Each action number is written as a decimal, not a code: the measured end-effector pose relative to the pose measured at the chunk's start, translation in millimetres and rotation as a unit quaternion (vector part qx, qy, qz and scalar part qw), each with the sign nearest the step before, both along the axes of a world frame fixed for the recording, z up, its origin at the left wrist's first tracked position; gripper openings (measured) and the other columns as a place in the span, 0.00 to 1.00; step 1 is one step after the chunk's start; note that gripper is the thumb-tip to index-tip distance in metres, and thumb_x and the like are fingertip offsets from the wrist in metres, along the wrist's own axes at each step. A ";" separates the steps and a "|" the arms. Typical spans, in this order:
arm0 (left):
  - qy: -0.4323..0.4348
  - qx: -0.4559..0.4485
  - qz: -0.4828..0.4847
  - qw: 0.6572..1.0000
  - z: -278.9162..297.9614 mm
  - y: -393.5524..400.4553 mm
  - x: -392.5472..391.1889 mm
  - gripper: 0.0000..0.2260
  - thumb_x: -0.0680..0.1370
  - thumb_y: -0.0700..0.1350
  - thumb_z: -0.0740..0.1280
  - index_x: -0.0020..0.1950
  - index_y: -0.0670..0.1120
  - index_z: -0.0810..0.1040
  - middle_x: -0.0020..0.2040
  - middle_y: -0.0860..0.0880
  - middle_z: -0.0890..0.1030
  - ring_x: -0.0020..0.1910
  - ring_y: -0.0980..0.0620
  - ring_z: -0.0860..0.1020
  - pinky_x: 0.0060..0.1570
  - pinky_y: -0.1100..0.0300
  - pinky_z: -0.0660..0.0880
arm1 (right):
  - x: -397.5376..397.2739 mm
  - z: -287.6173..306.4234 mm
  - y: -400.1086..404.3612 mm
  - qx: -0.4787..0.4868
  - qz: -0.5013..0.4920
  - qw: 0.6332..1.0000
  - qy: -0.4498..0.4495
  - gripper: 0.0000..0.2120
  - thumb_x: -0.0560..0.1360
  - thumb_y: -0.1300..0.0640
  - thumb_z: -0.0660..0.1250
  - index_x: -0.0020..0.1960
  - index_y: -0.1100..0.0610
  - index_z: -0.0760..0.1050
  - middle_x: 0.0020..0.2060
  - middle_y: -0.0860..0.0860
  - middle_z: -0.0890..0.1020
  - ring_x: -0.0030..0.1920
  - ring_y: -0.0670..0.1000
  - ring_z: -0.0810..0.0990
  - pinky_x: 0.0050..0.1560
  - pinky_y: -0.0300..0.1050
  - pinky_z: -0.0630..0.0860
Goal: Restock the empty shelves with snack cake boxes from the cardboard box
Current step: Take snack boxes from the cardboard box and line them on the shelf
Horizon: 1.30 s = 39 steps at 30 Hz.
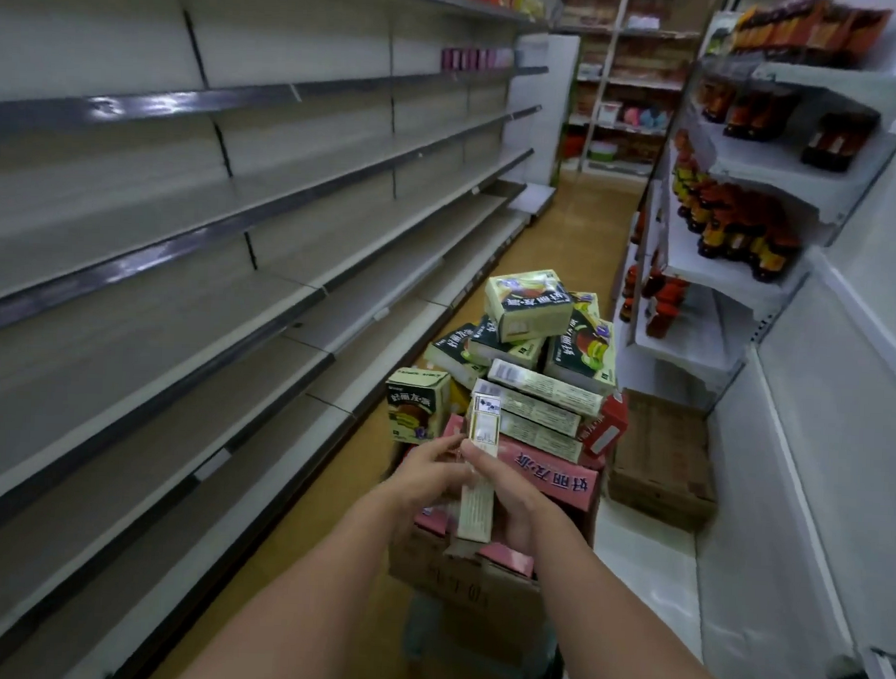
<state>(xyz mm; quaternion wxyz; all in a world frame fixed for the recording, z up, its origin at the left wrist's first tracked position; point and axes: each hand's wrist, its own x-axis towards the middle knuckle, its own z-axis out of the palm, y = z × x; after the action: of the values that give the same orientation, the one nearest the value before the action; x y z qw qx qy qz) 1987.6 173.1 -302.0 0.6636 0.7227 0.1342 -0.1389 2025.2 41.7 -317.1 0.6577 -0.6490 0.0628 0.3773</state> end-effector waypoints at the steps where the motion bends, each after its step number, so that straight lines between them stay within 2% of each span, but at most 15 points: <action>1: 0.003 -0.013 0.030 0.999 1.3 6.1 -5.7 0.21 0.76 0.37 0.64 0.69 0.47 0.71 0.55 0.42 0.80 0.52 0.44 0.81 0.50 0.52 0.80 | -2.7 2.5 5.4 0.023 0.003 1.000 0.009 0.31 0.66 0.38 0.71 0.62 0.55 0.75 0.52 0.60 0.81 0.51 0.60 0.81 0.60 0.60 0.76; 2: 0.003 -0.017 0.069 0.997 3.7 12.3 -13.1 0.18 0.77 0.38 0.62 0.67 0.47 0.72 0.54 0.42 0.80 0.51 0.45 0.80 0.48 0.51 0.79 | -5.5 5.7 12.4 0.042 0.011 0.999 0.017 0.30 0.66 0.39 0.71 0.61 0.57 0.76 0.52 0.61 0.81 0.52 0.61 0.81 0.61 0.61 0.75; 5: -0.004 0.007 0.209 0.978 1.8 32.4 -32.5 0.14 0.81 0.45 0.61 0.66 0.45 0.70 0.58 0.46 0.77 0.46 0.54 0.76 0.38 0.61 0.72 | -12.5 10.2 37.8 0.078 0.046 0.996 0.026 0.30 0.67 0.39 0.71 0.61 0.57 0.76 0.55 0.61 0.82 0.55 0.62 0.81 0.62 0.62 0.74; 10: 0.009 -0.027 0.372 0.928 0.8 77.8 -66.8 0.13 0.82 0.53 0.57 0.63 0.48 0.67 0.53 0.43 0.79 0.47 0.46 0.79 0.42 0.54 0.76 | -31.7 24.9 99.2 0.123 0.114 0.985 0.036 0.22 0.74 0.42 0.65 0.59 0.57 0.79 0.49 0.59 0.84 0.46 0.57 0.83 0.48 0.52 0.79; 13: 0.000 0.040 0.442 0.896 1.6 118.2 -92.0 0.13 0.83 0.51 0.55 0.66 0.49 0.67 0.53 0.46 0.78 0.49 0.44 0.79 0.50 0.48 0.78 | -43.8 26.0 138.8 0.079 0.158 0.984 0.017 0.20 0.76 0.45 0.65 0.60 0.59 0.78 0.51 0.59 0.84 0.52 0.59 0.82 0.57 0.56 0.77; 17: 0.006 0.222 0.452 0.864 12.5 168.6 -130.3 0.16 0.83 0.50 0.54 0.70 0.48 0.65 0.55 0.47 0.77 0.47 0.48 0.76 0.46 0.55 0.74 | -62.9 28.8 188.0 0.043 0.217 0.975 -0.030 0.12 0.78 0.54 0.63 0.57 0.60 0.75 0.48 0.55 0.83 0.47 0.54 0.81 0.47 0.47 0.77; 20: 0.018 0.331 0.452 0.828 20.3 200.1 -164.9 0.18 0.82 0.54 0.55 0.70 0.50 0.65 0.57 0.47 0.79 0.49 0.48 0.78 0.48 0.53 0.75 | -86.1 32.8 229.8 0.042 0.233 0.971 -0.036 0.08 0.80 0.58 0.61 0.55 0.60 0.74 0.48 0.56 0.82 0.47 0.55 0.81 0.46 0.48 0.78; 23: 0.050 0.365 0.512 0.776 22.7 229.0 -204.9 0.24 0.80 0.55 0.60 0.74 0.48 0.61 0.67 0.45 0.73 0.61 0.44 0.75 0.57 0.48 0.74 | -116.9 35.6 273.9 0.053 0.211 0.976 -0.009 0.07 0.81 0.61 0.58 0.55 0.61 0.73 0.45 0.57 0.82 0.44 0.55 0.81 0.43 0.48 0.79; 25: 0.059 0.317 0.566 0.758 23.7 246.1 -230.2 0.30 0.79 0.54 0.63 0.76 0.46 0.56 0.69 0.42 0.70 0.64 0.41 0.73 0.58 0.47 0.73 | -136.6 39.1 298.1 0.066 0.187 0.980 0.012 0.09 0.81 0.62 0.57 0.59 0.63 0.72 0.47 0.59 0.81 0.45 0.56 0.81 0.40 0.48 0.78; 28: 0.056 0.214 0.600 0.769 18.9 277.7 -261.6 0.31 0.79 0.54 0.63 0.75 0.43 0.54 0.68 0.41 0.71 0.62 0.39 0.74 0.56 0.50 0.73 | -169.1 42.9 333.2 0.100 0.185 0.977 0.024 0.12 0.81 0.65 0.55 0.63 0.63 0.71 0.47 0.59 0.81 0.43 0.55 0.80 0.35 0.47 0.76; 32: 0.019 0.090 0.605 0.791 22.1 312.1 -286.6 0.22 0.79 0.52 0.65 0.66 0.40 0.63 0.64 0.40 0.73 0.58 0.42 0.74 0.56 0.52 0.73 | -204.5 40.5 379.1 0.141 0.185 0.972 0.043 0.18 0.79 0.69 0.55 0.68 0.59 0.66 0.56 0.61 0.79 0.48 0.58 0.81 0.39 0.51 0.80; 34: 0.002 0.079 0.606 0.792 31.4 324.4 -301.4 0.17 0.80 0.47 0.65 0.63 0.42 0.65 0.63 0.41 0.74 0.51 0.47 0.75 0.45 0.57 0.74 | -215.7 43.8 398.2 0.133 0.175 0.975 0.023 0.22 0.78 0.70 0.57 0.69 0.56 0.61 0.56 0.61 0.78 0.49 0.59 0.81 0.42 0.53 0.81; 35: -0.003 0.090 0.608 0.789 35.1 333.8 -312.3 0.16 0.80 0.46 0.64 0.64 0.42 0.65 0.62 0.41 0.74 0.50 0.48 0.75 0.43 0.58 0.72 | -221.3 44.9 410.3 0.121 0.166 0.979 0.001 0.25 0.78 0.70 0.59 0.71 0.54 0.57 0.56 0.61 0.77 0.49 0.58 0.80 0.47 0.55 0.80; 37: -0.004 0.139 0.600 0.788 38.9 354.7 -333.3 0.17 0.81 0.45 0.62 0.68 0.43 0.65 0.64 0.42 0.74 0.55 0.45 0.75 0.52 0.55 0.72 | -229.7 46.3 431.4 0.091 0.151 0.983 -0.048 0.33 0.77 0.69 0.62 0.75 0.53 0.51 0.57 0.61 0.74 0.49 0.57 0.77 0.51 0.55 0.78; 39: -0.007 0.172 0.589 0.790 40.1 373.5 -353.3 0.17 0.81 0.44 0.61 0.70 0.45 0.64 0.64 0.43 0.75 0.59 0.43 0.74 0.55 0.55 0.71 | -241.1 45.6 450.2 0.063 0.184 0.973 -0.124 0.25 0.77 0.67 0.64 0.70 0.56 0.60 0.54 0.61 0.74 0.43 0.54 0.77 0.40 0.47 0.77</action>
<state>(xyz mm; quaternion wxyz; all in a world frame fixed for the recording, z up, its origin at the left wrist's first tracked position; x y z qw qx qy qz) 1634.3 546.6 -262.0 0.4823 0.6066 0.5512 0.3092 1784.1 492.0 -271.5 0.6188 -0.6486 -0.1638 0.4117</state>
